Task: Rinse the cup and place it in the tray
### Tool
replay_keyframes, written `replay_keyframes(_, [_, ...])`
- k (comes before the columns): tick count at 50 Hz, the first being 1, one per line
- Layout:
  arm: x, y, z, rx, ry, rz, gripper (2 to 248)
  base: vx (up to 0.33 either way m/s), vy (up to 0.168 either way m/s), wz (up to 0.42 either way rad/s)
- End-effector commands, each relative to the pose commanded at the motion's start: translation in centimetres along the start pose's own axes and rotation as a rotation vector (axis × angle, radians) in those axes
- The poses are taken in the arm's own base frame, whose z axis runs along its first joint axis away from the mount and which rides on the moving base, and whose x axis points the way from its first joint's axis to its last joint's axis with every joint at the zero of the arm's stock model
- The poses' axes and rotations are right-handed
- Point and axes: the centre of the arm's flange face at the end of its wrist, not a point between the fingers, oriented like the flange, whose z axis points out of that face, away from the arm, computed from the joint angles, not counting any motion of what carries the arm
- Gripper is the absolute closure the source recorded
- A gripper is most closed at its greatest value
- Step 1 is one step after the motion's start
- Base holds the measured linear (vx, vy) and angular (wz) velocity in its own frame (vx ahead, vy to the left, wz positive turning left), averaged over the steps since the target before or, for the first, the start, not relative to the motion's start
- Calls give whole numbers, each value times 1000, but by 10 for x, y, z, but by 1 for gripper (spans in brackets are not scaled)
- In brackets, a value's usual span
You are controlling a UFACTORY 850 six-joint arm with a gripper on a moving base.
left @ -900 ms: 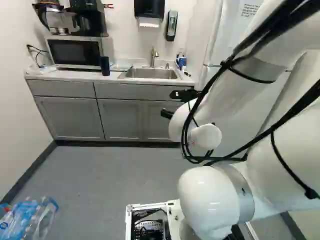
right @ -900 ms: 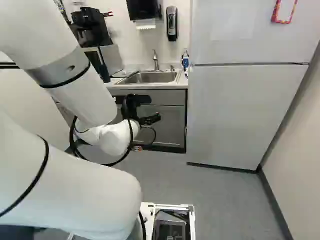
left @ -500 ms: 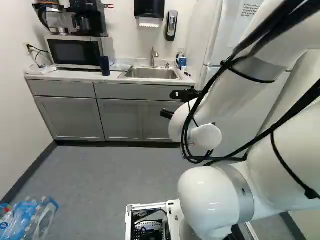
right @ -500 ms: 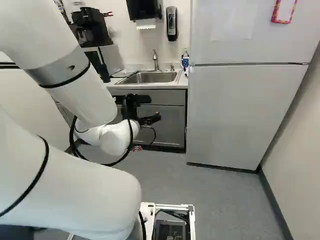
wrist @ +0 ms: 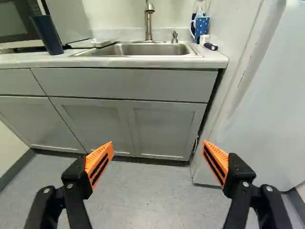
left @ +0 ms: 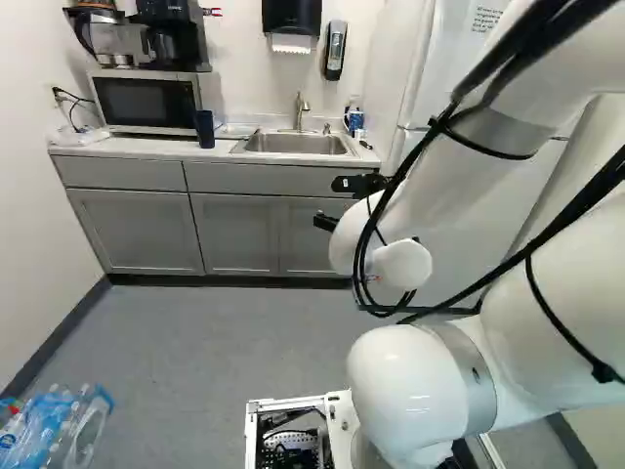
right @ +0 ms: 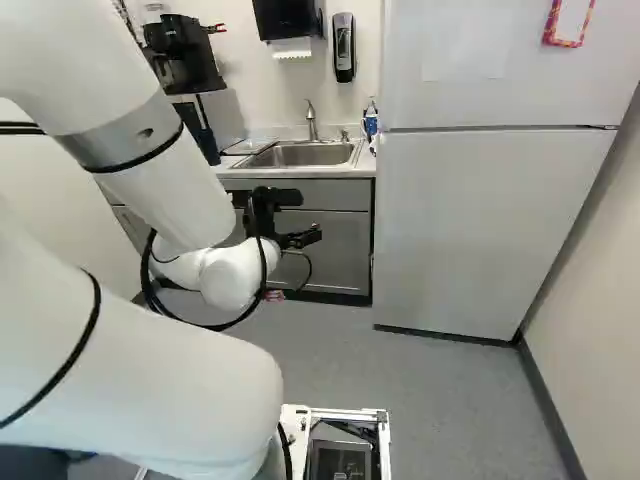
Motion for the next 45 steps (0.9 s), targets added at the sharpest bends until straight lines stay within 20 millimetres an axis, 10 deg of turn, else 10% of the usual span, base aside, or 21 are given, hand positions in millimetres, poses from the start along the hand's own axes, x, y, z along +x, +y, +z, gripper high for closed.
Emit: replay_keyframes(45, [53, 1, 38, -4, 83, 1, 3, 0, 0, 0])
